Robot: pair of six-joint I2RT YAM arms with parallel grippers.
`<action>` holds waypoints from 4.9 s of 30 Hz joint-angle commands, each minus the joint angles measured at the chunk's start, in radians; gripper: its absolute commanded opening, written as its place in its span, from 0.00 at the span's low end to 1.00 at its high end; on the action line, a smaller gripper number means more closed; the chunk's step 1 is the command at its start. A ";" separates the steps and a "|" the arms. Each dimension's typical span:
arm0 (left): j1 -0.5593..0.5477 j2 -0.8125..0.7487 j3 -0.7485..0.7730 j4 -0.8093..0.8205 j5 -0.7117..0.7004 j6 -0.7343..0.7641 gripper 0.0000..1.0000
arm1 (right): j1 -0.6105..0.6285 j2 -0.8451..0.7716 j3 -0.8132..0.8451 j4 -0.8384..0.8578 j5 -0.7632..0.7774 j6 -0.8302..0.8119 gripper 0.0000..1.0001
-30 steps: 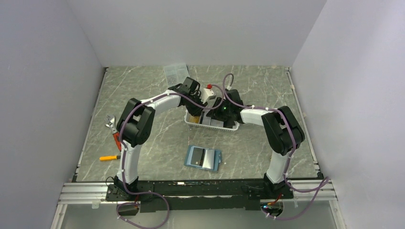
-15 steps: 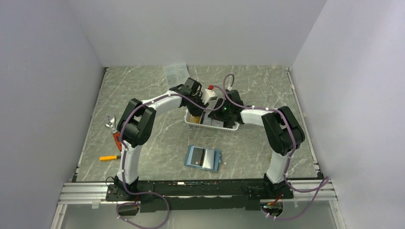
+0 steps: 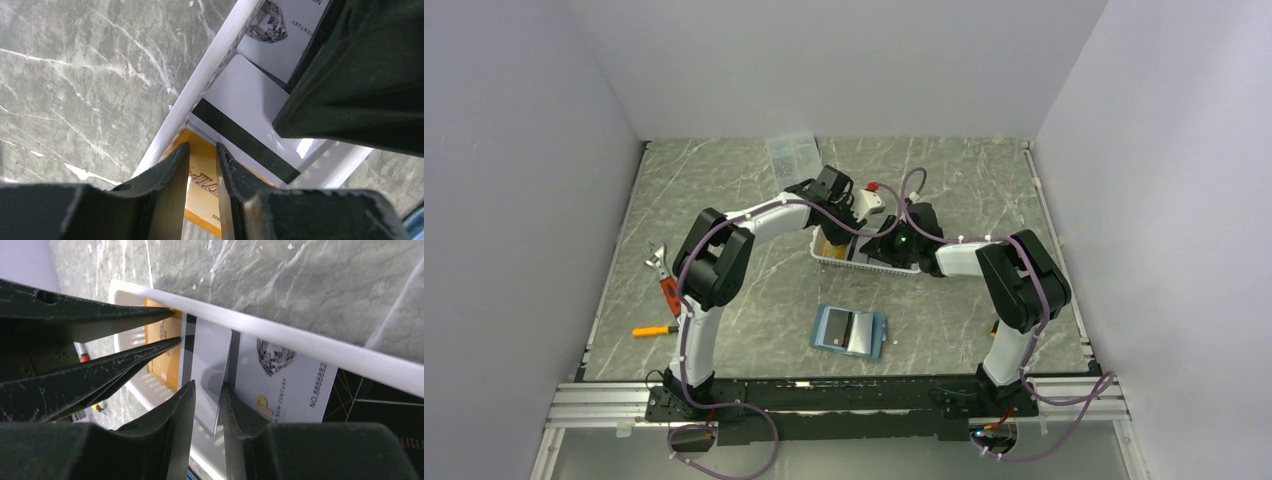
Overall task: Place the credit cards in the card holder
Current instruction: Pick up the credit card from the storage box, then place the credit card in the storage box.
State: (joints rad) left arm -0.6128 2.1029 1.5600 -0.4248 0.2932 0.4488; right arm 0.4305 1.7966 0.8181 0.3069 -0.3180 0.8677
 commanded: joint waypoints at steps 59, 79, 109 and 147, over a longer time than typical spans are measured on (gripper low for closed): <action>0.167 -0.204 -0.142 0.332 0.974 -0.695 0.56 | -0.116 -0.323 -0.208 0.448 -0.344 0.072 0.00; 0.179 -0.237 -0.202 0.435 1.074 -0.750 0.27 | -0.109 -0.252 -0.187 0.535 -0.361 0.124 0.29; 0.215 -0.250 -0.164 0.355 1.124 -0.745 0.13 | -0.117 -0.335 -0.252 0.447 -0.363 0.076 0.22; 0.236 -0.280 -0.300 0.757 1.121 -1.076 0.06 | -0.133 -0.392 -0.299 0.658 -0.311 0.158 0.37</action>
State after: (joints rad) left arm -0.3824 1.8908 1.2636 0.2939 1.3479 -0.6243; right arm 0.3088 1.4227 0.5148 0.8368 -0.6788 1.0210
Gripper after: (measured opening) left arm 0.096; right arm 0.360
